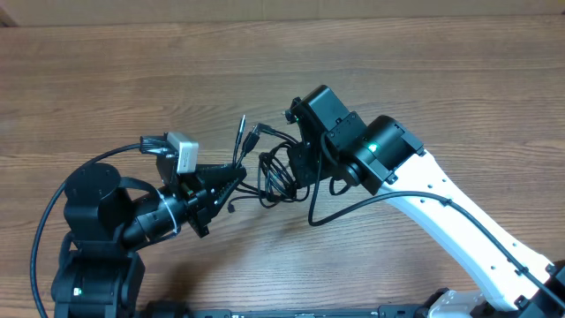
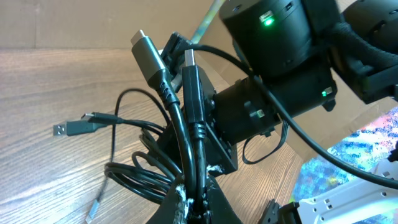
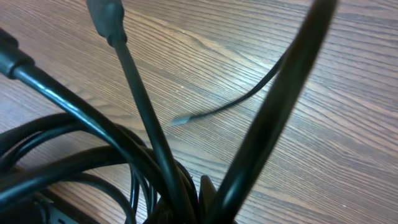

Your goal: Untangle cables

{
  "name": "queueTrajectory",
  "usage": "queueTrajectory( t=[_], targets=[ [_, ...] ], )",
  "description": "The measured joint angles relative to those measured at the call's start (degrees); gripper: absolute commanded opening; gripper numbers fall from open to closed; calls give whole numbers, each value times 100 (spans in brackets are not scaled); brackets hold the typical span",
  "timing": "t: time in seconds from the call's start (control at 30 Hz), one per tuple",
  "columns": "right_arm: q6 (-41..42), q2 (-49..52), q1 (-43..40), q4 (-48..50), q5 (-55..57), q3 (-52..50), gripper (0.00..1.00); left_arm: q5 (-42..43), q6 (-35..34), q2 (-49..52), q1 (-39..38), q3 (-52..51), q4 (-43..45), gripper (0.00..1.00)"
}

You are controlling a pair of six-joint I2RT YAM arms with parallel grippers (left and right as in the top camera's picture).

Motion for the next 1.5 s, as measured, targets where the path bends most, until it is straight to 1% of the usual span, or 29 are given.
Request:
queueTrajectory(
  t=[0.23,0.33,0.4,0.43,0.47,0.5,0.57,0.6,0.63,0.67,0.7,0.77,0.83,1.07,1.2,1.33,1.5],
  targets=[
    [2,0,0,13,94,0,4,0,28,0,0,144,-46,4],
    [-4,0,0,37,136,0,4,-4,111,0,0,153,-247,4],
    [-13,2,-2,70,157,0,4,-13,177,0,4,160,-402,7],
    [-20,4,-2,90,160,0,4,-24,199,0,4,164,-472,10],
    [-22,9,-2,114,157,0,4,-31,238,0,4,168,-540,18],
    [-22,11,-2,138,157,0,4,-44,291,0,4,170,-581,24],
    [-37,28,-7,197,149,-4,4,-48,317,0,4,175,-636,26],
    [-42,39,-11,225,136,-7,4,-48,323,0,4,179,-638,22],
    [-39,44,-13,254,129,-7,4,-48,326,0,4,186,-640,21],
    [-39,48,-13,308,90,-9,4,-55,332,0,4,190,-643,23],
    [-42,52,-15,358,68,-9,4,-72,343,-2,4,199,-645,29],
    [-42,52,-15,446,-26,-9,4,-144,369,-7,4,223,-706,46],
    [-39,52,-17,498,-92,-11,4,-210,393,-11,4,236,-804,55],
    [-42,52,-44,647,-319,-11,4,-398,479,-11,4,243,-1064,59],
    [-39,52,-44,852,-494,-11,4,-507,612,-11,4,243,-1296,58],
    [-42,52,-44,1123,-564,-11,4,-826,667,-11,4,245,-1641,59],
    [-37,52,-44,1384,-876,-11,4,-1460,715,-11,4,245,-2146,60]
  ],
)
